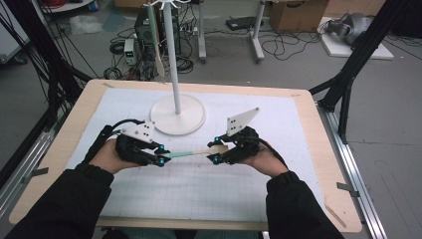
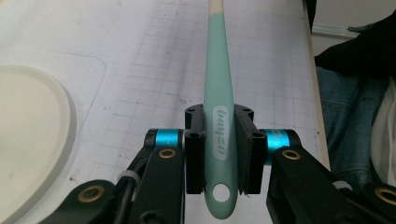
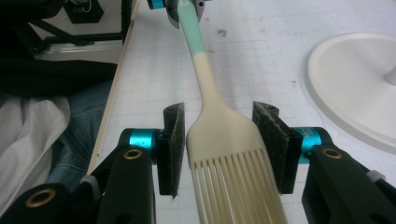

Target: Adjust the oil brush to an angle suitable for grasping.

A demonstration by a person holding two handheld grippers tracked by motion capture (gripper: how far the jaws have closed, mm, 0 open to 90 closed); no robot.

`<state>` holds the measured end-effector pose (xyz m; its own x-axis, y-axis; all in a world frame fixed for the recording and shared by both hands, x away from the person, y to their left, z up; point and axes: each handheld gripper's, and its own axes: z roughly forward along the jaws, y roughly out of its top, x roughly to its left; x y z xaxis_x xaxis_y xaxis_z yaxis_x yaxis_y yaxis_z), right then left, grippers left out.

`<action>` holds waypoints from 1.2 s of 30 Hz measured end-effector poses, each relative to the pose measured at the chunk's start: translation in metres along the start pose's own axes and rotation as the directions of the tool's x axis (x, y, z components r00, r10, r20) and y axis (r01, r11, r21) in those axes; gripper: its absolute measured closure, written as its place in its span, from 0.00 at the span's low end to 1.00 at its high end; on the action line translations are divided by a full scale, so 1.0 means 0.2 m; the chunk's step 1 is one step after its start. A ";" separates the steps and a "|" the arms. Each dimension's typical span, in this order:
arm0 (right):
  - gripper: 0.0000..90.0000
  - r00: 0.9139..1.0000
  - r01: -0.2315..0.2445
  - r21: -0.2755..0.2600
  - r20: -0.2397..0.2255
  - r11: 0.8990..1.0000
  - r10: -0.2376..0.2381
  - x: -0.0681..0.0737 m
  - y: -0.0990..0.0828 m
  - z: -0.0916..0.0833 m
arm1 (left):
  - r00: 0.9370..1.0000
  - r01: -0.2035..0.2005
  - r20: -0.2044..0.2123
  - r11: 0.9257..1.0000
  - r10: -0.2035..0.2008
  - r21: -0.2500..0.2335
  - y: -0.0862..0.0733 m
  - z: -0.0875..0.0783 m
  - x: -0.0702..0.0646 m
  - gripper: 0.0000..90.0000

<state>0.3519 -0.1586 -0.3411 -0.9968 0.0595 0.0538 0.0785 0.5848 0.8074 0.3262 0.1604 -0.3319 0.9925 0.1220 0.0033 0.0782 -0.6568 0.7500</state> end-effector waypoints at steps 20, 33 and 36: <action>0.71 0.996 0.058 0.082 -0.067 0.995 -0.053 0.01 0.13 0.12 | 0.999 -0.050 0.000 0.998 0.050 0.049 0.06 0.04 -0.04 0.84; 0.90 0.992 0.085 0.117 -0.105 0.989 -0.072 0.02 0.14 0.14 | 0.999 -0.031 0.014 0.998 0.030 0.053 0.07 0.05 -0.03 0.83; 0.91 0.992 0.092 0.118 -0.097 0.989 -0.081 0.03 0.13 0.13 | 1.000 -0.007 0.009 0.999 0.006 0.054 0.06 0.05 -0.02 0.77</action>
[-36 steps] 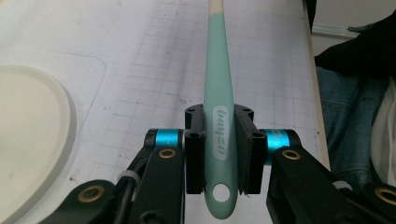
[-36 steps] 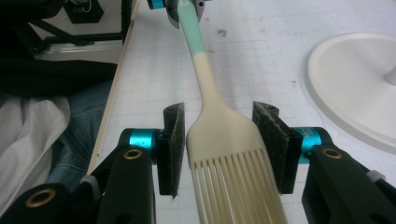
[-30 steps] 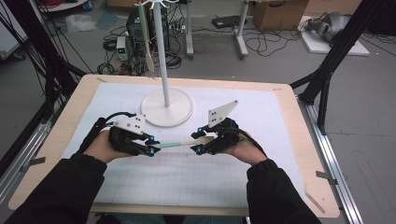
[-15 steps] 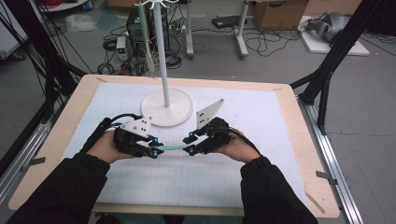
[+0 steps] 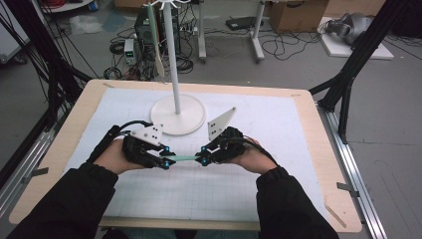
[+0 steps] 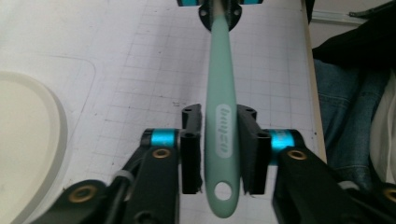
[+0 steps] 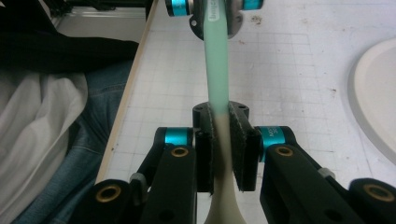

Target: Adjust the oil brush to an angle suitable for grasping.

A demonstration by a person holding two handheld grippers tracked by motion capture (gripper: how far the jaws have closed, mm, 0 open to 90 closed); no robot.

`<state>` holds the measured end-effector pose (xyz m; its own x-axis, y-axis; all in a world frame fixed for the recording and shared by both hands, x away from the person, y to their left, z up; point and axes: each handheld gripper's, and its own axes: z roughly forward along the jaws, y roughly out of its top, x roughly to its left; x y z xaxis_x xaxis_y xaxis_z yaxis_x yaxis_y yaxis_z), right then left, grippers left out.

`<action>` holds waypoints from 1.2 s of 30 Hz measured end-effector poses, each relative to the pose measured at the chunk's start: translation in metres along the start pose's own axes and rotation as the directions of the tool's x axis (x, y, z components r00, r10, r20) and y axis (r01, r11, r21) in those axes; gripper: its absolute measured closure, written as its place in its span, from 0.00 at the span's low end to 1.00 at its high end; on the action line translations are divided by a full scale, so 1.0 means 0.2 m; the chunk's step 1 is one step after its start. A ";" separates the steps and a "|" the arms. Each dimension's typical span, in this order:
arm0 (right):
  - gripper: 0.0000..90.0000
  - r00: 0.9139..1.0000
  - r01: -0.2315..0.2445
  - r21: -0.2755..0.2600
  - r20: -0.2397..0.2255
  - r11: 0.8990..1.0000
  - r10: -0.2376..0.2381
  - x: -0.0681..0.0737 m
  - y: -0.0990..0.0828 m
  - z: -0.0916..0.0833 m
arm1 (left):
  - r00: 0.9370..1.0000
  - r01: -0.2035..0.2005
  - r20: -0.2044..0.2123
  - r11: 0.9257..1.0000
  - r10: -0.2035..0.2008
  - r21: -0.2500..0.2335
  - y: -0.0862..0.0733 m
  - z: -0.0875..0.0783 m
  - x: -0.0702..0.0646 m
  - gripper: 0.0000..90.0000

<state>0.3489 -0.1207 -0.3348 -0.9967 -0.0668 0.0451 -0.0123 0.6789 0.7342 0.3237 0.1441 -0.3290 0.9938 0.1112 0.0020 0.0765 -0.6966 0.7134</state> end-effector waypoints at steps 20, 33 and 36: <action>0.90 0.999 0.009 0.010 0.042 1.000 -0.009 0.01 -0.03 -0.01 | 1.000 -0.001 0.005 1.000 0.001 0.004 -0.01 -0.02 0.00 0.84; 0.90 0.999 0.001 0.033 0.036 0.999 -0.002 0.02 -0.04 0.01 | 1.000 -0.028 -0.007 0.999 0.029 0.027 -0.01 -0.01 -0.01 0.84; 0.91 0.999 0.020 0.052 0.046 0.998 -0.022 0.03 -0.03 0.01 | 1.000 -0.004 0.006 1.000 0.004 0.024 -0.01 -0.01 -0.01 0.83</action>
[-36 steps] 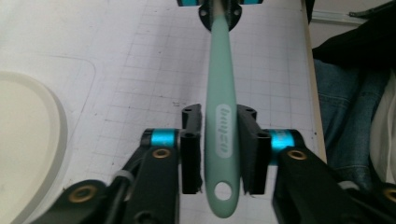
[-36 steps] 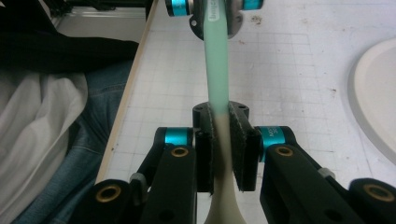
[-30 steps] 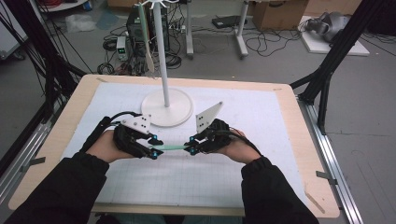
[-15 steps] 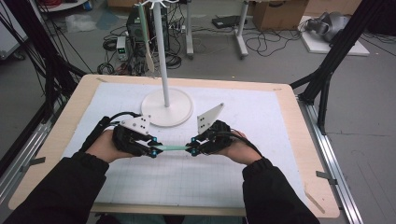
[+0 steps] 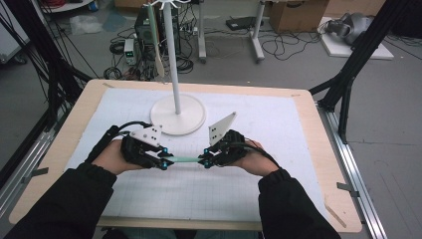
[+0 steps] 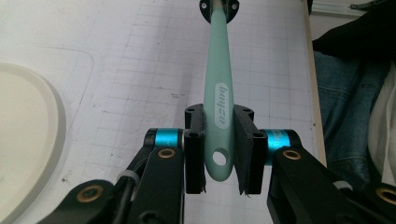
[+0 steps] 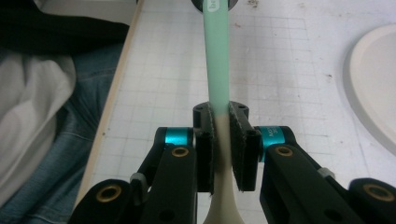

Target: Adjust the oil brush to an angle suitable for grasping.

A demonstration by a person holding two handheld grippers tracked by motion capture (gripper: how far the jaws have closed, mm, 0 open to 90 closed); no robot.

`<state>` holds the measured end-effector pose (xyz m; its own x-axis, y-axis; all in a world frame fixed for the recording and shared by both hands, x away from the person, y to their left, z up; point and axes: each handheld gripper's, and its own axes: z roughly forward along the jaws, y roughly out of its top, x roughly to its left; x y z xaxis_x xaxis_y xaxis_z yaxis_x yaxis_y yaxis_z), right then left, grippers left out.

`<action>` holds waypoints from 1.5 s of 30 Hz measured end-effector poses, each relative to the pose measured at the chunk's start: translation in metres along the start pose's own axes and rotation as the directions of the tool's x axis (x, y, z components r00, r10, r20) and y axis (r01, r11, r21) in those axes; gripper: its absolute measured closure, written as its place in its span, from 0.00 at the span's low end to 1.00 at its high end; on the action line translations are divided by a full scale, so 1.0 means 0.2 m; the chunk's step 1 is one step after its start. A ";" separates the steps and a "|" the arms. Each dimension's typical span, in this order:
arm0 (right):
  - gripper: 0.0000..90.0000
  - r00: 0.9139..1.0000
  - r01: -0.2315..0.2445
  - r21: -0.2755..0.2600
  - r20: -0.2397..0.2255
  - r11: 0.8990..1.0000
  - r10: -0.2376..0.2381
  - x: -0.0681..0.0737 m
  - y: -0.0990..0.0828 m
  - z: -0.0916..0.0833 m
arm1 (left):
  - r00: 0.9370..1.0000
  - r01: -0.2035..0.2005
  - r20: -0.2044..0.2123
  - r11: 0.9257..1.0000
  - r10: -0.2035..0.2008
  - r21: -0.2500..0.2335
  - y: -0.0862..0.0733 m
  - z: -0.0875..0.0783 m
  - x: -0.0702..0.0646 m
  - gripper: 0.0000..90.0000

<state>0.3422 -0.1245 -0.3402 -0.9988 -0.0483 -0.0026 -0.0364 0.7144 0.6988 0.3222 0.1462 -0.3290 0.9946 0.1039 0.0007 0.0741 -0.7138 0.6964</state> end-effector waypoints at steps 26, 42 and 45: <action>0.92 1.000 0.003 0.045 -0.008 0.999 -0.003 0.02 0.00 0.05 | 1.000 -0.017 -0.004 1.000 0.017 0.015 0.00 0.01 -0.02 0.81; 0.94 1.000 0.017 0.053 0.021 0.998 -0.018 0.04 0.00 0.06 | 0.999 -0.051 0.003 0.999 0.051 0.012 0.01 0.00 -0.03 0.92; 0.94 1.000 0.022 0.056 0.019 0.998 -0.024 0.05 0.00 0.05 | 0.999 -0.046 0.011 0.999 0.046 0.005 0.01 -0.01 -0.03 0.92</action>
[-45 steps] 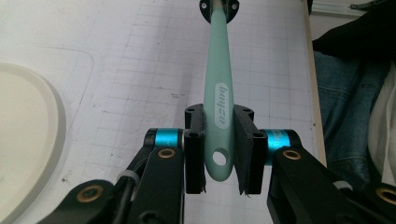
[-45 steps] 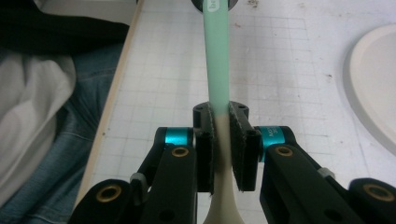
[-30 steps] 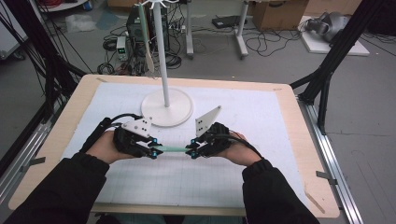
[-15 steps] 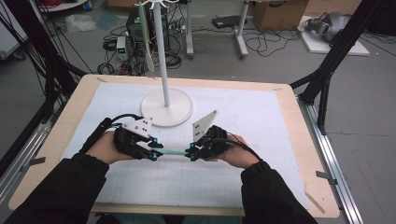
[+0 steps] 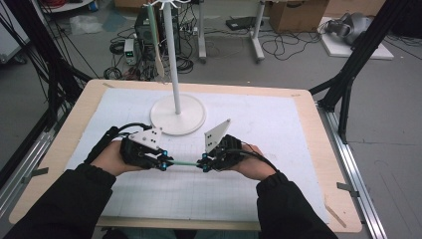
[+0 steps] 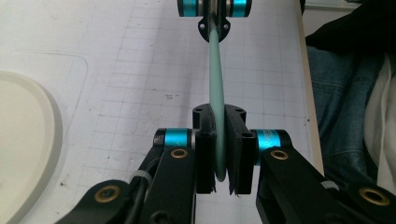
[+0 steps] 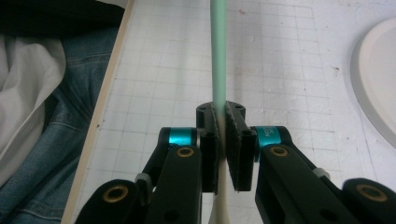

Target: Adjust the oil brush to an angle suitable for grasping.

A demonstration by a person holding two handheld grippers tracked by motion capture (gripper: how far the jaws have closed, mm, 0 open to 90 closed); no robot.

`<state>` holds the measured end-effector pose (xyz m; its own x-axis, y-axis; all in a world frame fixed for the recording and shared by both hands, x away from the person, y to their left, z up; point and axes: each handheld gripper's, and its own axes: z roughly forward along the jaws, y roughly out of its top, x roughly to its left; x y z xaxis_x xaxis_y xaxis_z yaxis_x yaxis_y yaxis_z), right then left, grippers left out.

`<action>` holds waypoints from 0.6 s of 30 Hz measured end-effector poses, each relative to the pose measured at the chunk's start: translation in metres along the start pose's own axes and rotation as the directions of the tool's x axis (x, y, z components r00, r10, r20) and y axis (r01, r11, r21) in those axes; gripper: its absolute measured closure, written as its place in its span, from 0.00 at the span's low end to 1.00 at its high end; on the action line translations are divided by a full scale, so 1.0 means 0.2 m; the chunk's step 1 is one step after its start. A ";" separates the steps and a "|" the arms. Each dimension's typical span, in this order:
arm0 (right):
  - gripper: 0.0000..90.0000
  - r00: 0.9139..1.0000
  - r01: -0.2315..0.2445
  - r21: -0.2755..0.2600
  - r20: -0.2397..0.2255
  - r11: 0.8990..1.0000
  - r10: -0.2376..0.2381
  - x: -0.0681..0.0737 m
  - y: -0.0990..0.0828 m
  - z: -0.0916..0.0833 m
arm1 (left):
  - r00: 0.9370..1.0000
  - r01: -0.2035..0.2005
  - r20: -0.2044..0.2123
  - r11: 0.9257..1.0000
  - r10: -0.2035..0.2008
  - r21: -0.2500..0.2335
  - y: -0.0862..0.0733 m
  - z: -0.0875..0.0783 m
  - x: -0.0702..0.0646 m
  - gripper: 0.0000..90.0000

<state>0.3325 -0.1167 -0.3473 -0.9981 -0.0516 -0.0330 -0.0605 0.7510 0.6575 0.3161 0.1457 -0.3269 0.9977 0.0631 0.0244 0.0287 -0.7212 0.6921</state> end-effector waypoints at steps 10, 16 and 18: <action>0.94 1.000 0.013 -0.025 0.020 1.000 -0.013 0.00 0.01 0.00 | 1.000 0.014 0.001 1.000 -0.014 -0.012 0.00 0.00 0.01 0.92; 0.93 0.999 0.033 0.000 0.029 0.999 -0.033 0.02 0.02 0.01 | 1.000 -0.014 -0.006 1.000 0.014 -0.008 0.00 -0.01 0.00 0.92; 0.93 0.999 0.032 0.010 0.029 0.999 -0.032 0.02 0.02 0.01 | 1.000 -0.008 -0.007 1.000 0.008 -0.015 0.00 -0.01 -0.01 0.92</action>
<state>0.3283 -0.1124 -0.3464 -0.9955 -0.0567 -0.0756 -0.0923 0.7553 0.6488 0.3145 0.1458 -0.3257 0.9974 0.0625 0.0347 0.0201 -0.7114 0.7025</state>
